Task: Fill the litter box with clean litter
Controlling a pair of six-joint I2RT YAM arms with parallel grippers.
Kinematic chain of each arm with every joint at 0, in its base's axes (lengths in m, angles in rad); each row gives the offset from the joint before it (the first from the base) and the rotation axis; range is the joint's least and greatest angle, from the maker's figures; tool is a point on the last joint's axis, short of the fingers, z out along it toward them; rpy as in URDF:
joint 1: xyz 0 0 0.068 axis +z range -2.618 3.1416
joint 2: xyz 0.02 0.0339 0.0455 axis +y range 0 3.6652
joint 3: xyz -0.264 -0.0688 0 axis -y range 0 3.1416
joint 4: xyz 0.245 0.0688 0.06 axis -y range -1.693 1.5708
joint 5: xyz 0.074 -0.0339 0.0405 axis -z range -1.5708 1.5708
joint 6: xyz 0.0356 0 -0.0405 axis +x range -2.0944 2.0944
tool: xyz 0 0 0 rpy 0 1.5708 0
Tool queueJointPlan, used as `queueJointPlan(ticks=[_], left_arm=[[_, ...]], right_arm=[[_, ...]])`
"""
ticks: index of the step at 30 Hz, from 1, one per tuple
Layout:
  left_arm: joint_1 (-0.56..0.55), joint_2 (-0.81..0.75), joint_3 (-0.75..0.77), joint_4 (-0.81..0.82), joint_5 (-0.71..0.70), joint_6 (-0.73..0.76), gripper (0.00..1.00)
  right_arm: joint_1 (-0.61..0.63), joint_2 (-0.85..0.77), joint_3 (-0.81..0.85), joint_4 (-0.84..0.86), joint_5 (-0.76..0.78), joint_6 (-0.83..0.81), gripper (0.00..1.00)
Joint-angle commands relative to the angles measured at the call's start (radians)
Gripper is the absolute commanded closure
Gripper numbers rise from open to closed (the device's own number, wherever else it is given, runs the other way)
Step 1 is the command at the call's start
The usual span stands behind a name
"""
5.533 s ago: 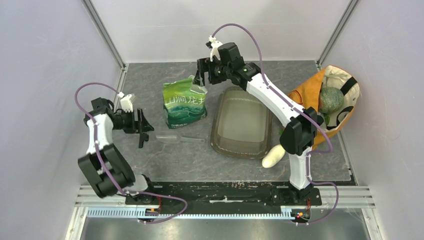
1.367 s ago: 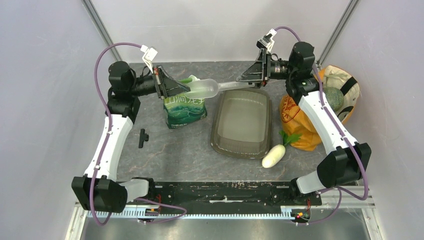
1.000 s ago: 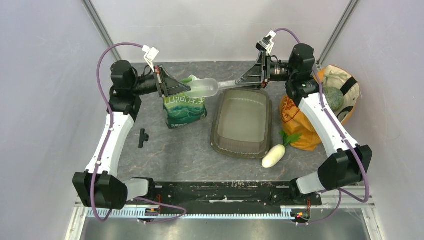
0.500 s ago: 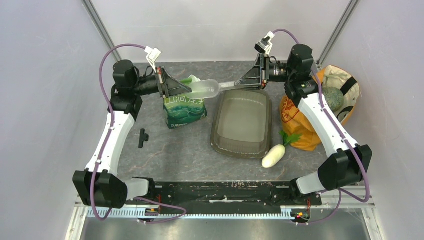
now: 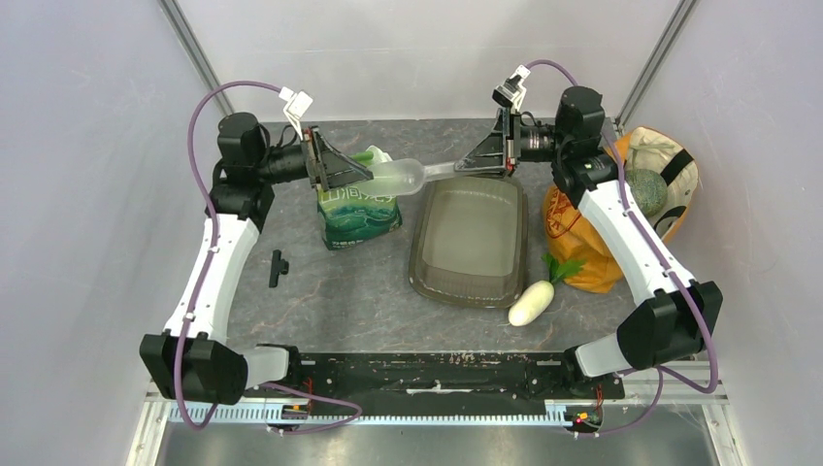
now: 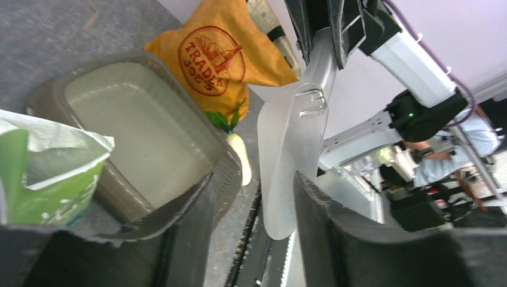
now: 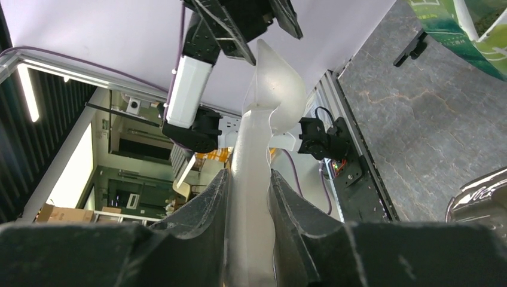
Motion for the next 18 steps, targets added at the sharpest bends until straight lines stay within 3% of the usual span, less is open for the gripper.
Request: queueJointPlan(ticks=[1, 6, 7, 8, 9, 13, 16, 18], left_arm=[[0.014, -0.016, 0.088, -0.064, -0.028, 0.122, 0.37], [0.191, -0.057, 0.102, 0.075, -0.058, 0.06, 0.17], [0.232, -0.053, 0.254, 0.081, -0.055, 0.061, 0.16], [0.262, -0.04, 0.132, 0.079, -0.026, 0.077, 0.16], [0.293, -0.029, 0.147, 0.05, 0.002, 0.111, 0.15], [0.357, -0.023, 0.202, -0.236, -0.017, 0.484, 0.14], [0.357, 0.001, 0.245, -0.539, -0.043, 0.904, 0.14], [0.357, 0.007, 0.229, -0.627, -0.067, 1.09, 0.13]], right_arm=[[-0.025, -0.001, 0.084, -0.156, 0.041, -0.142, 1.0], [-0.113, 0.014, 0.142, -0.198, 0.152, -0.182, 1.0], [-0.122, 0.017, 0.147, -0.198, 0.162, -0.186, 1.0], [-0.13, 0.023, 0.151, -0.197, 0.166, -0.187, 1.0], [-0.129, 0.028, 0.153, -0.198, 0.165, -0.191, 1.0], [-0.132, 0.047, 0.168, -0.232, 0.174, -0.228, 1.0], [-0.134, 0.078, 0.236, -0.357, 0.206, -0.33, 1.0], [-0.132, 0.104, 0.317, -0.492, 0.248, -0.427, 1.0]])
